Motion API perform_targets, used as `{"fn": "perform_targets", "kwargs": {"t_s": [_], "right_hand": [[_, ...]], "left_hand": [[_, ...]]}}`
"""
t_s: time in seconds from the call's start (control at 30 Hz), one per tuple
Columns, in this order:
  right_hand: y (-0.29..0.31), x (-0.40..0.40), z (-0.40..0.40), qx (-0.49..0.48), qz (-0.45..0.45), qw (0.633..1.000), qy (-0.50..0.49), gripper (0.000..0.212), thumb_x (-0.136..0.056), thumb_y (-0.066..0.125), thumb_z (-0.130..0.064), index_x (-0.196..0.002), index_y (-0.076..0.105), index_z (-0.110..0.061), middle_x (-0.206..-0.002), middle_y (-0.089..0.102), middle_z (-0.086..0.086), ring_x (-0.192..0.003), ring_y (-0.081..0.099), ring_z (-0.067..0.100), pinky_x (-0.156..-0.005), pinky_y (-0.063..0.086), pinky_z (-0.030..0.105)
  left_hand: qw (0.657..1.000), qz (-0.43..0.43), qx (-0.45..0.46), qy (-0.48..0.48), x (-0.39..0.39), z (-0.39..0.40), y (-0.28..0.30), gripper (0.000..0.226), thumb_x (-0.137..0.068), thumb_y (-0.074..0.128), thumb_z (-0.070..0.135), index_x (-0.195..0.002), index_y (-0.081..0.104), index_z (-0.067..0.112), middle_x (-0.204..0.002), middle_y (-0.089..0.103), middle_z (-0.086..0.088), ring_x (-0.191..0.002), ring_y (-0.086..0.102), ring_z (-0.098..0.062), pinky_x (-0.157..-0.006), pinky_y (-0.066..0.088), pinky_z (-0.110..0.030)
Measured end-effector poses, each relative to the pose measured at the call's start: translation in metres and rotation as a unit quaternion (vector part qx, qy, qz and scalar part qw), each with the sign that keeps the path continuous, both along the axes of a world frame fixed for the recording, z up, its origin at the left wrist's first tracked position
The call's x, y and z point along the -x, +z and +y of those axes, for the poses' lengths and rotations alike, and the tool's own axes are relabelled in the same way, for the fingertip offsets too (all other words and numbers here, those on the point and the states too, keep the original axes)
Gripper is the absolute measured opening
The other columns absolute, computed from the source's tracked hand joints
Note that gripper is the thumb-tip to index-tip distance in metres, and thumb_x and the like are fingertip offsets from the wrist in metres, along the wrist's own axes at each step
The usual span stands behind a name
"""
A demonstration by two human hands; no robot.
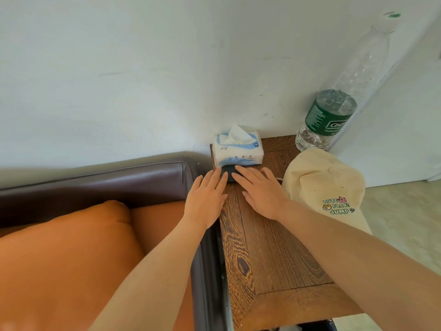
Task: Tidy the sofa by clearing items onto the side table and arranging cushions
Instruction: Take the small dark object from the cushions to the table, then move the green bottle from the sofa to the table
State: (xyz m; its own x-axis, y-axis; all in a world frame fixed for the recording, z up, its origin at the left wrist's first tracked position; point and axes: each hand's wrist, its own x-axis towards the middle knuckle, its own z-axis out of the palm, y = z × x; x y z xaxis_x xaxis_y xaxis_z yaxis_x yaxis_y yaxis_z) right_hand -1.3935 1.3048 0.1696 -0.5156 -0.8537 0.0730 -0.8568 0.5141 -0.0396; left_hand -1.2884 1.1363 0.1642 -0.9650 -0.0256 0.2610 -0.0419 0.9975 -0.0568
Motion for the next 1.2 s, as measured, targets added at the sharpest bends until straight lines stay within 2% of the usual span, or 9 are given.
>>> {"fn": "perform_targets", "kwargs": {"t_s": [0.2, 0.33, 0.5, 0.57, 0.7, 0.83, 0.9, 1.07, 1.2], "right_hand": [[0.034, -0.021, -0.01, -0.015, -0.001, 0.999, 0.036, 0.052, -0.097, 0.052, -0.028, -0.146, 0.038, -0.018, -0.154, 0.033, 0.005, -0.14, 0.033, 0.025, -0.111, 0.027, 0.045], [0.06, -0.051, -0.033, -0.028, 0.002, 0.997, 0.066, 0.052, -0.098, 0.05, -0.029, -0.147, 0.036, -0.018, -0.156, 0.029, 0.004, -0.141, 0.031, 0.024, -0.11, 0.028, 0.046], [0.097, -0.107, -0.074, -0.015, 0.027, 0.992, 0.125, 0.052, -0.083, 0.072, -0.026, -0.131, 0.056, -0.014, -0.14, 0.052, 0.007, -0.123, 0.055, 0.027, -0.095, 0.046, 0.046], [0.109, -0.136, -0.094, -0.005, 0.032, 0.989, 0.147, 0.05, -0.088, 0.067, -0.026, -0.135, 0.052, -0.015, -0.144, 0.049, 0.007, -0.127, 0.051, 0.027, -0.099, 0.043, 0.045], [0.126, -0.204, -0.14, -0.013, 0.017, 0.985, 0.171, 0.05, -0.102, 0.041, -0.031, -0.149, 0.03, -0.021, -0.158, 0.024, 0.001, -0.143, 0.027, 0.022, -0.113, 0.025, 0.041], [0.145, -0.285, -0.19, 0.007, -0.006, 0.98, 0.201, 0.048, -0.102, 0.04, -0.032, -0.148, 0.032, -0.022, -0.158, 0.025, 0.0, -0.142, 0.028, 0.02, -0.112, 0.028, 0.039], [0.152, -0.327, -0.216, 0.016, -0.004, 0.975, 0.223, 0.047, -0.101, 0.043, -0.03, -0.146, 0.037, -0.02, -0.156, 0.03, 0.001, -0.138, 0.035, 0.022, -0.107, 0.036, 0.04], [0.162, -0.424, -0.278, 0.03, -0.01, 0.964, 0.264, 0.047, -0.099, 0.044, -0.033, -0.144, 0.039, -0.02, -0.152, 0.036, 0.002, -0.134, 0.041, 0.023, -0.098, 0.046, 0.042], [0.171, -0.488, -0.326, 0.029, 0.001, 0.95, 0.311, 0.049, -0.098, 0.045, -0.034, -0.144, 0.037, -0.02, -0.153, 0.033, 0.002, -0.134, 0.04, 0.023, -0.091, 0.05, 0.042]], "left_hand": [[1.0, -0.004, -0.004, 0.025, -0.04, -0.011, 0.038, 0.056, -0.089, 0.068, 0.036, -0.137, 0.053, 0.011, -0.139, 0.055, -0.011, -0.125, 0.055, -0.028, -0.104, 0.043, -0.041], [0.999, 0.004, 0.012, 0.048, -0.076, -0.03, 0.068, 0.054, -0.089, 0.066, 0.035, -0.136, 0.054, 0.011, -0.138, 0.056, -0.011, -0.125, 0.056, -0.028, -0.105, 0.042, -0.041], [0.995, -0.005, 0.031, 0.092, -0.137, -0.062, 0.103, 0.057, -0.082, 0.075, 0.037, -0.13, 0.06, 0.011, -0.132, 0.061, -0.01, -0.119, 0.06, -0.026, -0.101, 0.046, -0.039], [0.994, -0.007, 0.028, 0.109, -0.171, -0.079, 0.113, 0.056, -0.081, 0.076, 0.037, -0.129, 0.061, 0.011, -0.131, 0.062, -0.01, -0.118, 0.061, -0.026, -0.101, 0.047, -0.039], [0.988, -0.029, 0.019, 0.151, -0.255, -0.116, 0.131, 0.054, -0.084, 0.073, 0.035, -0.13, 0.059, 0.01, -0.134, 0.059, -0.012, -0.12, 0.059, -0.028, -0.103, 0.045, -0.041], [0.979, -0.026, -0.001, 0.204, -0.344, -0.157, 0.15, 0.056, -0.073, 0.083, 0.032, -0.121, 0.065, 0.009, -0.125, 0.065, -0.012, -0.11, 0.065, -0.027, -0.096, 0.051, -0.042], [0.973, -0.027, -0.017, 0.23, -0.388, -0.175, 0.161, 0.056, -0.08, 0.077, 0.035, -0.128, 0.061, 0.01, -0.133, 0.06, -0.011, -0.118, 0.06, -0.027, -0.102, 0.046, -0.041], [0.961, -0.031, -0.02, 0.274, -0.484, -0.217, 0.188, 0.058, -0.1, 0.043, 0.043, -0.15, 0.03, 0.017, -0.158, 0.027, -0.004, -0.144, 0.028, -0.02, -0.119, 0.016, -0.034], [0.938, -0.025, -0.018, 0.345, -0.549, -0.245, 0.202, 0.061, -0.101, 0.039, 0.045, -0.153, 0.019, 0.02, -0.161, 0.018, -0.001, -0.147, 0.018, -0.017, -0.122, 0.011, -0.036]]}}
